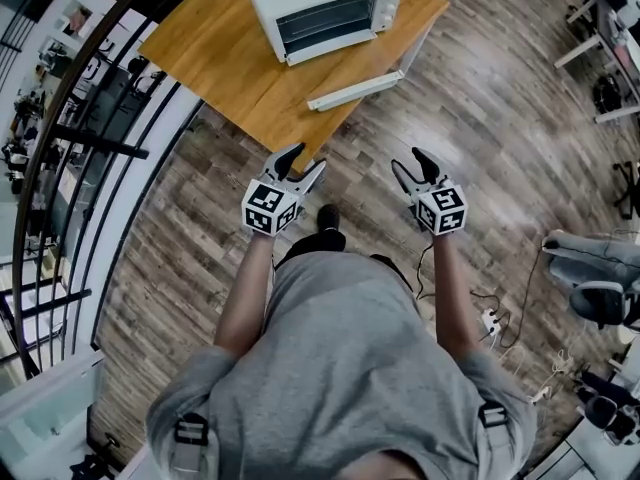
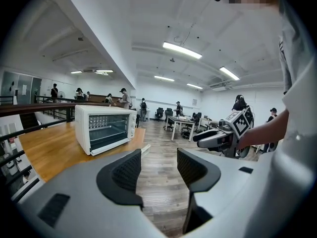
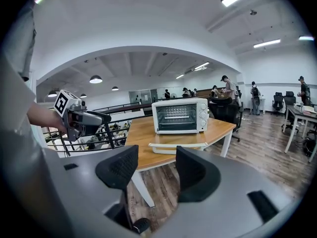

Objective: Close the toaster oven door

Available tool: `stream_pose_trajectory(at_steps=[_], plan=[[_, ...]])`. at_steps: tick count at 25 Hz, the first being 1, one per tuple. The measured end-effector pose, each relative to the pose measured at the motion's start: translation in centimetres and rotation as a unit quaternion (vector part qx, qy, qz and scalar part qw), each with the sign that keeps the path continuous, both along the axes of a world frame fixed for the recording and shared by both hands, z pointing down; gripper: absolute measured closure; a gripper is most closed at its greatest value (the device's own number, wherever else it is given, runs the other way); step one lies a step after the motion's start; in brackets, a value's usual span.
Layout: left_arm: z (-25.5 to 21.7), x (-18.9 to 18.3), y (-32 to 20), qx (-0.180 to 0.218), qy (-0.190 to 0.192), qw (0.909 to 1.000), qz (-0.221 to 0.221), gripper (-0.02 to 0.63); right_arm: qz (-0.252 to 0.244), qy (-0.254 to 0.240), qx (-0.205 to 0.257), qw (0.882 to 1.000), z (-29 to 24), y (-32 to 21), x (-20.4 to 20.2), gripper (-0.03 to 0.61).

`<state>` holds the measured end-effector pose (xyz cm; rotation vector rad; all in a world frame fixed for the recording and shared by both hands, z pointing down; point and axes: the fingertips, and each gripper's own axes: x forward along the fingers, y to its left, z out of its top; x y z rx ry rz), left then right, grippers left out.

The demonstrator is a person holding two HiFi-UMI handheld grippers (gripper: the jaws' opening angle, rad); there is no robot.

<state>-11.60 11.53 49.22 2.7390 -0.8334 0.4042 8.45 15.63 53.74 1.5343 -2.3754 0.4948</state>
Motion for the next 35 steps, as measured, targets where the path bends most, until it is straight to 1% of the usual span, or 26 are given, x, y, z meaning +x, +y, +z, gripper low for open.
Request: stream_pose_trajectory(at_steps=[12, 17, 22, 28, 35], plan=[[2.2, 0.5, -7.0, -0.017, -0.008, 0.9990, 0.041, 0.371, 0.035, 0.006, 0.000, 0.999, 0.8, -6.6, 0.3, 0.351], [3.3, 0.0, -9.2, -0.025, -0.008, 0.9982, 0.055, 0.371, 0.043, 0.010, -0.007, 0.999, 1.5, -8.6, -0.5, 0.350], [4.1, 0.2, -10.6, -0.032, -0.006, 0.9972, 0.067, 0.371, 0.044, 0.017, -0.006, 0.999, 1.4, -9.7, -1.1, 0.351], [4.4, 0.4, -11.6, -0.036, -0.003, 0.9963, 0.078, 0.371, 0.054, 0.023, -0.016, 0.998, 2.0, -10.1, -1.0, 0.353], [4.4, 0.2, -12.0, -0.040, -0.002, 0.9962, 0.077, 0.371, 0.059, 0.023, -0.019, 0.998, 1.9, -10.3, -0.8, 0.354]])
